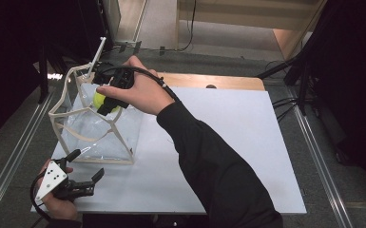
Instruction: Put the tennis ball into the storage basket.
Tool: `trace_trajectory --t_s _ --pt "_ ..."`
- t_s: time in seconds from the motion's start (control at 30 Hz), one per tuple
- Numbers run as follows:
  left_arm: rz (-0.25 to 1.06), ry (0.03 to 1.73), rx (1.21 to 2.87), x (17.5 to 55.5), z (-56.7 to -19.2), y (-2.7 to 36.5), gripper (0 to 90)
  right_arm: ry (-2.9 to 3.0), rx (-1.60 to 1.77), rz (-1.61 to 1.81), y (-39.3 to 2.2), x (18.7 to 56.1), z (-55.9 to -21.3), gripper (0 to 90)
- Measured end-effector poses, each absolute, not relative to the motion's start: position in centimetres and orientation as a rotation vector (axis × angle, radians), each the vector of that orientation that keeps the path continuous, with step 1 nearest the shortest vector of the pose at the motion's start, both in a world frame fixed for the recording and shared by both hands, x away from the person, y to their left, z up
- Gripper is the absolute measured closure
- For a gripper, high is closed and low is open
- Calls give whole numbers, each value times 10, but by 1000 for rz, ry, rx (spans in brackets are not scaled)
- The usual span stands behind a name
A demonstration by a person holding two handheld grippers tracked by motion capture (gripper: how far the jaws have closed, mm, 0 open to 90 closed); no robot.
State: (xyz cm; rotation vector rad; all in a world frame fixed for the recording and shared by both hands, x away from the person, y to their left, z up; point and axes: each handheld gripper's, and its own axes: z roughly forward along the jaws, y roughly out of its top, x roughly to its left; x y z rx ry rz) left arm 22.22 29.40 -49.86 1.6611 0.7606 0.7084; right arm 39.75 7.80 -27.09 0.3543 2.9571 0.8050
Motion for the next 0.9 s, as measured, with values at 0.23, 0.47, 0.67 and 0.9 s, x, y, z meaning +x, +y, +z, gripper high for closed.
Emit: trace_trajectory --t_s 0.23,0.47,0.67,0.9 --pt "706 760 1661 222 -498 294 0 2961 359 780 80 401 -277 235" --pt "707 761 1660 222 -499 294 0 2962 345 761 80 402 -280 234" --pt "704 761 1658 222 -499 294 0 2966 339 736 79 401 -283 232" --pt "703 766 1653 222 -499 295 0 2952 344 720 71 400 -282 226"
